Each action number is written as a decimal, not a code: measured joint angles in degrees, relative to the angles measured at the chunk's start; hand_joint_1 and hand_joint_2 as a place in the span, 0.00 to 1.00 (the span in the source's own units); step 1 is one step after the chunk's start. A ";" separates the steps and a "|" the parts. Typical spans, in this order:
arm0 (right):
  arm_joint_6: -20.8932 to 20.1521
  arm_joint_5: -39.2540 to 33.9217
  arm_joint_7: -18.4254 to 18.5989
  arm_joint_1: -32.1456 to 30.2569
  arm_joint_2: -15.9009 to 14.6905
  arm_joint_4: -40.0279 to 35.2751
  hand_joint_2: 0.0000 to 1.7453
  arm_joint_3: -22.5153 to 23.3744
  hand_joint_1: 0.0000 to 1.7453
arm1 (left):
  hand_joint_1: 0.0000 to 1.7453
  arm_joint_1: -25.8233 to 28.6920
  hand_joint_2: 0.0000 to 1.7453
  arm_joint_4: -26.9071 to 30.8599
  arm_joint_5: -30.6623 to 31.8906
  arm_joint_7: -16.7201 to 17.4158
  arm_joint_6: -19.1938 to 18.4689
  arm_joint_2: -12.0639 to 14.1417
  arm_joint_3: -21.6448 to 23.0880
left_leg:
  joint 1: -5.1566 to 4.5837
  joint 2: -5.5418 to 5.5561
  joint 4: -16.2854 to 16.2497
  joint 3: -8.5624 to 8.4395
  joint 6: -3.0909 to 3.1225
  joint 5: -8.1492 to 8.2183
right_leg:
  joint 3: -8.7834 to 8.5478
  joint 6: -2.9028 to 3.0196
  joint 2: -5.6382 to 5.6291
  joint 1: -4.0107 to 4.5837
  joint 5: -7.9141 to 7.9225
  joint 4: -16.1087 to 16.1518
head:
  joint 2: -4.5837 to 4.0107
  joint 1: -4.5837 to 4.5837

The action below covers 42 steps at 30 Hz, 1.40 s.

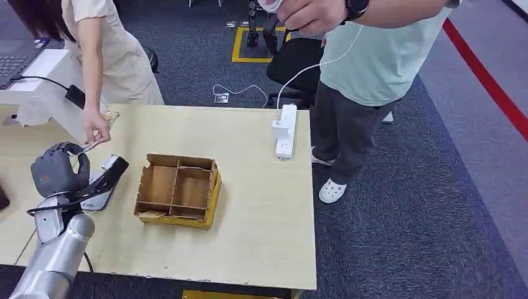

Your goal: Pass the card to the sensor for recognition and then transmit it.

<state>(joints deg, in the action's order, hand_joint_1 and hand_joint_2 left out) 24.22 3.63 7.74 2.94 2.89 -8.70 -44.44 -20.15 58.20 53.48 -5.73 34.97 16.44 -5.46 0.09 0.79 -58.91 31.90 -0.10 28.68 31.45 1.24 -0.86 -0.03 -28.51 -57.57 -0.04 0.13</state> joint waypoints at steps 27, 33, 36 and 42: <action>0.07 0.33 0.00 0.02 -0.04 0.00 0.00 0.04 0.00 | 1.00 0.36 1.00 -3.28 12.44 7.50 0.26 2.69 1.16 | 0.00 0.00 0.00 0.00 0.00 0.00 | -0.01 0.00 0.00 0.00 0.00 0.00 | 0.00 -0.02; 0.07 0.33 0.00 0.01 -0.09 0.00 0.00 0.04 0.00 | 1.00 0.36 1.00 -4.50 12.59 7.50 0.28 3.04 1.20 | 0.00 0.00 0.00 0.01 0.00 0.00 | -0.01 0.00 0.01 0.00 0.00 0.00 | 0.00 -0.02; 0.07 0.33 0.00 0.01 -0.09 0.00 0.00 0.04 0.00 | 1.00 0.37 1.00 -5.01 15.83 9.38 0.37 3.21 1.31 | 0.00 0.00 0.00 0.01 0.00 0.00 | -0.01 0.00 0.01 0.00 0.00 0.00 | 0.00 0.00; 0.07 0.33 0.00 0.00 -0.11 0.00 0.00 0.07 0.00 | 1.00 1.18 1.00 -7.37 22.86 11.30 2.61 3.98 1.97 | 0.00 0.00 0.00 0.01 0.00 0.00 | 0.00 0.00 -0.01 0.00 0.00 0.00 | 0.00 0.00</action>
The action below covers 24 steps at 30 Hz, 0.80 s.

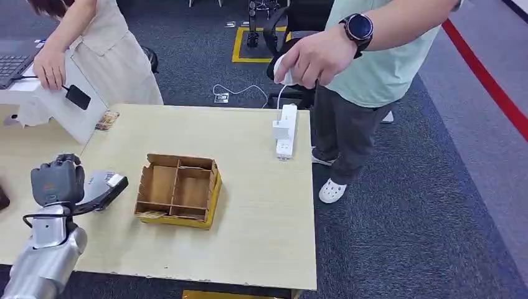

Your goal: Pass the card to the sensor for recognition and then transmit it.

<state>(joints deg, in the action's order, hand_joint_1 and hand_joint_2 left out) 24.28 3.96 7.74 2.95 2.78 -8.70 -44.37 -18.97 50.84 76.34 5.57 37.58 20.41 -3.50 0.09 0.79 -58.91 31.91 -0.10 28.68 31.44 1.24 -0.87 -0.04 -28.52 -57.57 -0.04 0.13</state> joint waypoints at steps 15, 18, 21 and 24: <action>0.05 0.33 -0.52 0.08 -0.26 0.00 0.00 0.09 0.00 | 1.00 -0.63 1.00 -5.53 -3.23 -4.26 -21.64 3.34 5.72 | 0.00 0.01 0.00 -0.03 0.00 0.00 | -0.03 0.00 0.02 0.00 0.00 0.00 | 0.00 0.00; 0.07 0.52 -0.54 0.11 -0.31 0.00 0.00 0.09 0.00 | 1.00 -0.63 1.00 -5.53 -4.71 -4.28 -23.87 3.91 6.51 | 0.00 0.01 0.00 -0.04 0.00 0.00 | -0.05 0.00 0.02 0.00 0.00 0.00 | 0.00 0.00; 0.07 0.68 -0.52 0.11 -0.31 0.00 0.00 0.09 0.00 | 1.00 -0.71 1.00 -5.53 -7.28 -5.57 -26.35 4.48 6.82 | 0.00 0.02 0.01 -0.11 0.00 0.00 | -0.12 0.00 0.03 0.00 0.00 0.00 | 0.00 0.00; 0.07 0.85 -0.52 0.19 -0.33 0.00 0.00 0.09 0.00 | 1.00 -0.98 1.00 -5.51 -9.72 -6.47 -29.47 5.29 7.26 | 0.00 0.02 0.04 -0.23 0.00 0.00 | -0.21 0.01 0.04 0.00 -0.01 0.00 | 0.00 0.02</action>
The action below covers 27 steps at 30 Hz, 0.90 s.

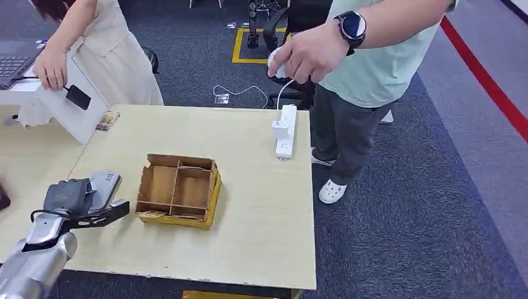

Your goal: Pass the card to the sensor for recognition and then transmit it.

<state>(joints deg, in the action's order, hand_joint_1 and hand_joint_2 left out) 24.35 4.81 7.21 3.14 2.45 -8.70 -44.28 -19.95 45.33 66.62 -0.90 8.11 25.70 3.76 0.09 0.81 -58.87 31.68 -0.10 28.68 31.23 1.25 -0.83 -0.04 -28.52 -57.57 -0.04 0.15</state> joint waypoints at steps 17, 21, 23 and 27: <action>-0.07 1.05 -0.02 0.16 0.00 -0.02 0.00 -0.02 0.00 | 1.00 3.85 1.00 7.87 -19.04 -13.84 24.98 -3.33 -2.26 | 0.00 0.02 -0.03 0.03 -0.06 -0.07 | 0.01 0.02 0.01 0.00 0.03 -0.01 | 0.00 -0.02; -0.28 1.77 0.09 0.21 0.00 -0.09 0.00 -0.15 0.00 | 1.00 2.30 1.00 13.03 -19.42 -16.30 30.34 -6.65 -7.46 | -0.02 0.03 -0.05 0.05 -0.05 -0.07 | 0.02 -0.01 0.03 -0.03 0.05 0.00 | 0.00 -0.02; -0.52 2.03 0.37 0.30 0.00 -0.28 0.00 -0.20 0.00 | 1.00 0.74 1.00 14.56 -13.38 -16.72 30.34 -8.49 -11.20 | -0.02 0.02 -0.05 0.05 -0.04 -0.07 | 0.02 -0.04 0.03 -0.02 0.08 0.00 | -0.02 -0.02; -1.11 2.71 0.85 0.46 0.00 -0.44 0.00 -0.44 0.00 | 1.00 -3.00 1.00 15.34 -8.23 -19.37 30.34 -11.61 -18.41 | -0.01 0.01 -0.05 0.04 -0.02 -0.10 | 0.04 0.01 -0.01 -0.02 0.12 0.00 | -0.02 -0.02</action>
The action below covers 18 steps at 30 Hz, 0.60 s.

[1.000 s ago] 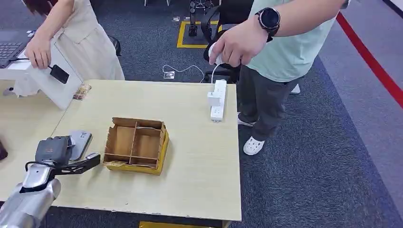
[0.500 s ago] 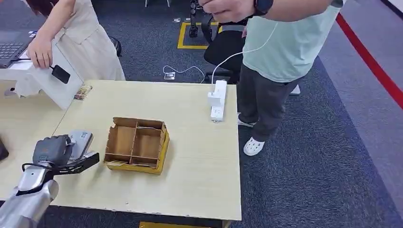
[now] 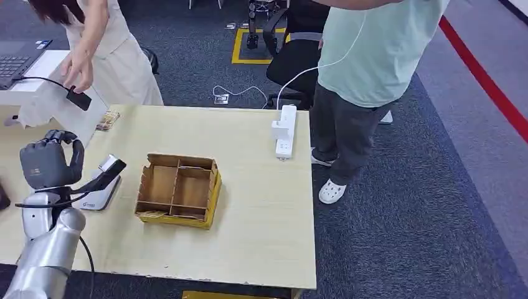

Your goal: Pass the card to the sensor for recognition and then transmit it.

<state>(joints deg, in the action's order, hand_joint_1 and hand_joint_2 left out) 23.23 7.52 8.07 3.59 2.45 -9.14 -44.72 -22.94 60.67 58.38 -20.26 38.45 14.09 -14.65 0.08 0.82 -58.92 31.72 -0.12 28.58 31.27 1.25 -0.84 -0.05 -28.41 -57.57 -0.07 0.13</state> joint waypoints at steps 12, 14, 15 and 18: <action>-0.46 0.28 0.15 0.39 0.04 -0.50 0.00 -0.63 0.00 | 1.00 -7.97 1.00 -1.03 11.19 2.38 0.00 -4.37 -9.11 | 0.00 0.00 0.00 0.04 0.01 -0.01 | 0.03 0.03 0.01 0.01 0.02 0.00 | 0.02 0.00; -0.50 0.28 0.13 0.46 0.15 -0.59 0.00 -0.63 0.00 | 1.00 -8.61 1.00 -1.12 12.37 2.73 0.00 -4.87 -9.41 | 0.00 0.00 0.00 0.04 0.01 -0.02 | 0.03 0.03 0.02 0.01 0.02 0.00 | 0.02 -0.02; -0.50 0.26 0.13 0.46 0.20 -0.63 0.00 -0.63 0.00 | 1.00 -8.92 1.00 -1.20 12.70 2.76 0.00 -5.13 -9.48 | 0.00 0.00 0.00 0.04 0.01 -0.02 | 0.03 0.03 0.02 0.01 0.02 0.00 | 0.02 0.00; -0.70 0.22 0.09 0.47 0.39 -0.79 0.00 -0.63 0.00 | 1.00 -9.70 1.00 -1.59 12.96 3.35 0.00 -5.68 -9.59 | -0.01 0.00 0.00 0.04 0.01 -0.01 | 0.03 0.03 0.02 0.00 0.02 0.00 | 0.02 0.00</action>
<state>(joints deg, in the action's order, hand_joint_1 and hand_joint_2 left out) 22.54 7.74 8.15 4.06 2.84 -9.92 -45.35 -32.64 59.08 71.34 -16.92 38.45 8.41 -24.24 0.07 0.82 -58.93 31.77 -0.11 28.56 31.30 1.28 -0.82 -0.05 -28.38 -57.57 -0.04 0.13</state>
